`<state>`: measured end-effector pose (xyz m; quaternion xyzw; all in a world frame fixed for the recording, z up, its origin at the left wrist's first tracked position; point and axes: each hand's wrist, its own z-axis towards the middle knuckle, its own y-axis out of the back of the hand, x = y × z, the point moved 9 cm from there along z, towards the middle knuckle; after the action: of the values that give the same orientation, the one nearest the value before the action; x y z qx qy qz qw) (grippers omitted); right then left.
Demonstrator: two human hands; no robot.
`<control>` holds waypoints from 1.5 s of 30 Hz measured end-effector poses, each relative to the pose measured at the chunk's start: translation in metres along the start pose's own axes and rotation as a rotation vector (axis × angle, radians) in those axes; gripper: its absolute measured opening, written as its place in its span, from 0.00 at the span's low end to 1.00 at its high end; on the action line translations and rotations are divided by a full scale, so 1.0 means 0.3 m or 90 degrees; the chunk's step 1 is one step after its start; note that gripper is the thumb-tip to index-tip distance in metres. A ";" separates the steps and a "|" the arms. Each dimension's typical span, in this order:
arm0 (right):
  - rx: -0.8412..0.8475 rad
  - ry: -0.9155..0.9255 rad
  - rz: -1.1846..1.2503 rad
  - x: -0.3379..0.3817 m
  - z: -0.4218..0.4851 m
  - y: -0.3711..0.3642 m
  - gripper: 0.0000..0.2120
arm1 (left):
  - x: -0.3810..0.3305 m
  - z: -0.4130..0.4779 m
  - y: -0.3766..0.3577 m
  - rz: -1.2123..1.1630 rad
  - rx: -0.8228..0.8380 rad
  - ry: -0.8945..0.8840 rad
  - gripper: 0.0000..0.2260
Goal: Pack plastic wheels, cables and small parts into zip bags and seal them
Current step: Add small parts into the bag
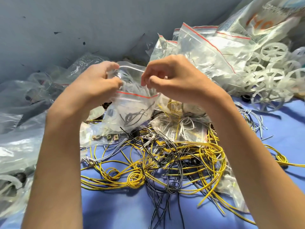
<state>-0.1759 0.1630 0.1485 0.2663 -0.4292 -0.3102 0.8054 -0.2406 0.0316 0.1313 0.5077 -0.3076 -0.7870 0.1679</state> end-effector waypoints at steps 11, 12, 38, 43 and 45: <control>0.510 -0.094 -0.148 -0.063 -0.121 -0.279 0.12 | 0.049 0.014 0.060 -0.034 -0.129 0.061 0.14; 0.485 -0.068 -0.226 -0.073 -0.105 -0.292 0.14 | 0.052 0.015 0.062 -0.035 -0.123 0.063 0.14; 0.336 -0.034 -0.139 -0.072 -0.045 -0.288 0.07 | 0.012 0.004 -0.036 0.045 0.050 -0.028 0.21; 0.274 -0.057 -0.041 -0.040 -0.048 -0.140 0.06 | 0.010 -0.008 -0.043 0.018 0.094 -0.034 0.19; 0.233 -0.059 0.002 -0.028 -0.052 -0.090 0.07 | 0.004 -0.016 -0.054 0.020 0.124 -0.037 0.21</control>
<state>-0.1736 0.1536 0.1177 0.3931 -0.5156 -0.2372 0.7234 -0.2359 0.0416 0.1185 0.4938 -0.3956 -0.7648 0.1214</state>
